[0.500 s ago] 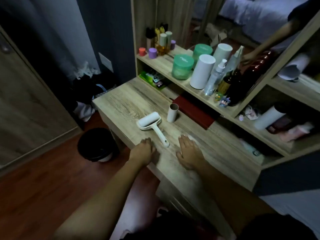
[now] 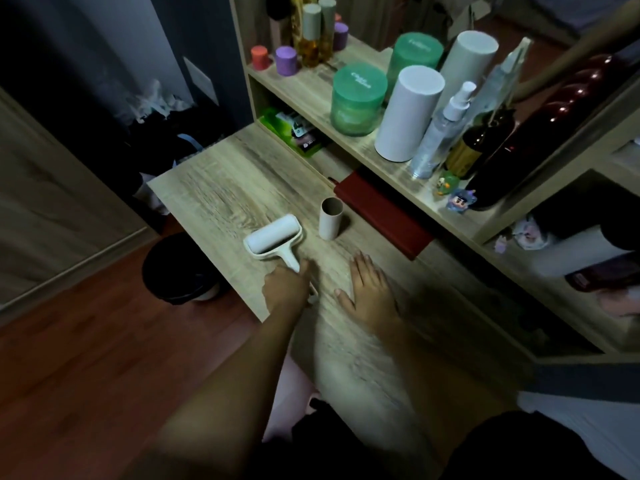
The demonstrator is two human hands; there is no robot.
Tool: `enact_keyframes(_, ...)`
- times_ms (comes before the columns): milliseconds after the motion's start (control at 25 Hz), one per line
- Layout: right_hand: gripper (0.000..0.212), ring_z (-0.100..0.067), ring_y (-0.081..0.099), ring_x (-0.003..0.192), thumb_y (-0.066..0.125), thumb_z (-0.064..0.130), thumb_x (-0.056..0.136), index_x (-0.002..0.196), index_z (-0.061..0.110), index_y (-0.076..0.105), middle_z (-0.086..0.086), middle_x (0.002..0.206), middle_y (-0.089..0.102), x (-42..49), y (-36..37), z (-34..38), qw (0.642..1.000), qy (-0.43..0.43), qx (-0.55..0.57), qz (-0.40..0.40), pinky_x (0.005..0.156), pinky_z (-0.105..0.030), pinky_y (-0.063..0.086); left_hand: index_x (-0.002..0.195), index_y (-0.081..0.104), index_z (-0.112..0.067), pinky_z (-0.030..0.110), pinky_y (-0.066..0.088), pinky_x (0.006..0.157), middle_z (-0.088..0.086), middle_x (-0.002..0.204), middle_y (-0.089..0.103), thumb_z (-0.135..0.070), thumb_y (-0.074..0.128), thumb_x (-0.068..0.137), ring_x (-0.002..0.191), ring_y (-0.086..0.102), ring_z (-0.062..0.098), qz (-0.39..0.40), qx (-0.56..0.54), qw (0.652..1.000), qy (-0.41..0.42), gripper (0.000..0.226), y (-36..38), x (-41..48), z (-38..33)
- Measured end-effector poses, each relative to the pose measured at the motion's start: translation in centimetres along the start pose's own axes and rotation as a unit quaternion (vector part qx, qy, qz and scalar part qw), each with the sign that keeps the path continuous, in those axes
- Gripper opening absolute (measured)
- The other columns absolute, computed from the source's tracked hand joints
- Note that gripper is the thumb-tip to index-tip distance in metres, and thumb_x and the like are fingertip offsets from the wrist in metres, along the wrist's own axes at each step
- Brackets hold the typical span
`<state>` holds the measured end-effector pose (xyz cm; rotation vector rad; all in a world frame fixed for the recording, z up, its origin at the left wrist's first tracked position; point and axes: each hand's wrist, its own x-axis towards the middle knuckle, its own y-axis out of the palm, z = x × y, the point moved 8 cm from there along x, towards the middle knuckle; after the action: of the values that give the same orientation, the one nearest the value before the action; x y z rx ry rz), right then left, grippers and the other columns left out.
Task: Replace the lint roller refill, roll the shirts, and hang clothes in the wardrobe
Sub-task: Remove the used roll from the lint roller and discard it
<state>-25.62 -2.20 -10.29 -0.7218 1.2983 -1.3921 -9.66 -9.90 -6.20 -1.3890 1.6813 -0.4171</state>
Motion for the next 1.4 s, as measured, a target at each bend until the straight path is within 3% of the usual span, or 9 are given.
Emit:
enact_keyframes(200,0.075,-0.029,0.036,0.137,0.033,0.055,0.085,0.139,0.004,0.037,-0.016,0.147,0.039,0.0,0.0,-0.1,0.999,-0.008,-0.01,-0.029,0.11,-0.044,0.029,0.104,0.061,-0.001,0.031,0.038,0.073,0.019,0.104,0.066,-0.045,0.055,0.086,0.1,0.059,0.036,-0.009,-0.069,0.996,-0.056,0.048,1.4,0.9,0.6)
enact_keyframes(360,0.074,-0.026,0.031,0.139,0.032,0.056,0.086,0.141,0.006,0.033,-0.013,0.15,0.035,0.0,0.1,-0.3,0.999,-0.008,-0.01,-0.05,0.112,-0.043,0.025,0.11,0.051,0.0,0.039,0.047,0.085,0.022,0.108,0.062,-0.033,0.047,0.091,0.101,0.057,0.04,-0.03,-0.152,0.986,-0.065,0.038,1.5,0.8,1.3)
enact_keyframes(720,0.074,-0.023,0.025,0.141,0.021,0.054,0.086,0.145,0.011,0.024,-0.008,0.154,0.026,-0.4,-0.7,-0.3,0.995,-0.007,0.064,-0.071,0.114,-0.039,0.021,0.084,0.047,-0.007,0.029,0.029,0.058,0.005,0.066,0.052,-0.038,0.049,0.093,0.068,0.055,0.033,-0.12,-0.128,0.981,0.079,0.033,-3.7,-3.7,2.5)
enact_keyframes(800,0.068,-0.023,0.038,0.133,0.021,0.051,0.086,0.141,0.013,0.034,-0.008,0.147,0.038,-1.3,-2.2,-0.9,0.962,0.075,0.226,-0.135,0.11,-0.041,0.032,0.083,0.046,-0.008,0.029,0.026,0.055,-0.001,0.059,0.048,-0.037,0.053,0.092,0.064,0.057,0.032,-0.11,-0.098,0.977,0.155,0.031,-5.2,-4.2,2.6)
enact_keyframes(880,0.054,-0.021,0.053,0.117,0.024,0.047,0.093,0.132,0.016,0.045,-0.008,0.13,0.055,-2.5,-3.8,-0.5,0.896,0.145,0.375,-0.188,0.095,-0.039,0.046,0.086,0.05,-0.006,0.029,0.027,0.053,-0.002,0.058,0.047,-0.042,0.052,0.088,0.06,0.058,0.029,-0.091,-0.06,0.968,0.226,0.036,-6.3,-4.5,2.6)
enact_keyframes(1040,0.037,-0.02,0.063,0.085,0.021,0.039,0.099,0.113,0.025,0.052,-0.005,0.102,0.063,-3.3,-6.4,4.7,0.763,0.149,0.623,-0.088,0.071,-0.027,0.053,0.085,0.051,-0.009,0.028,0.03,0.053,-0.002,0.059,0.049,-0.059,0.039,0.081,0.058,0.058,0.024,-0.078,-0.045,0.952,0.293,0.051,-7.4,-5.7,3.1)
enact_keyframes(1160,0.049,-0.017,0.06,0.095,0.021,0.049,0.096,0.121,0.021,0.052,-0.004,0.116,0.057,-3.7,-7.6,6.8,0.758,0.136,0.634,-0.068,0.069,-0.024,0.052,0.086,0.052,-0.009,0.028,0.033,0.053,0.006,0.062,0.057,-0.059,0.036,0.081,0.059,0.06,0.027,-0.077,-0.046,0.945,0.313,0.053,-7.1,-7.5,3.4)
enact_keyframes(1280,0.043,0.004,0.061,0.072,0.027,0.044,0.098,0.117,0.015,0.052,0.001,0.106,0.058,-4.5,-8.2,7.2,0.755,0.154,0.63,-0.101,0.058,-0.009,0.045,0.089,0.051,-0.009,0.029,0.033,0.052,0.012,0.065,0.062,-0.059,0.034,0.081,0.063,0.062,0.033,-0.075,-0.015,0.941,0.329,0.054,-6.5,-8.5,3.0)
enact_keyframes(1400,0.027,-0.006,0.065,0.074,0.037,0.037,0.097,0.106,0.017,0.052,-0.004,0.101,0.059,-4.9,-9.3,6.5,0.753,0.171,0.616,-0.156,0.053,-0.013,0.049,0.096,0.048,-0.014,0.033,0.041,0.057,0.004,0.068,0.06,-0.064,0.033,0.08,0.069,0.062,0.028,-0.029,-0.007,0.94,0.341,0.055,-6.0,-8.9,1.7)
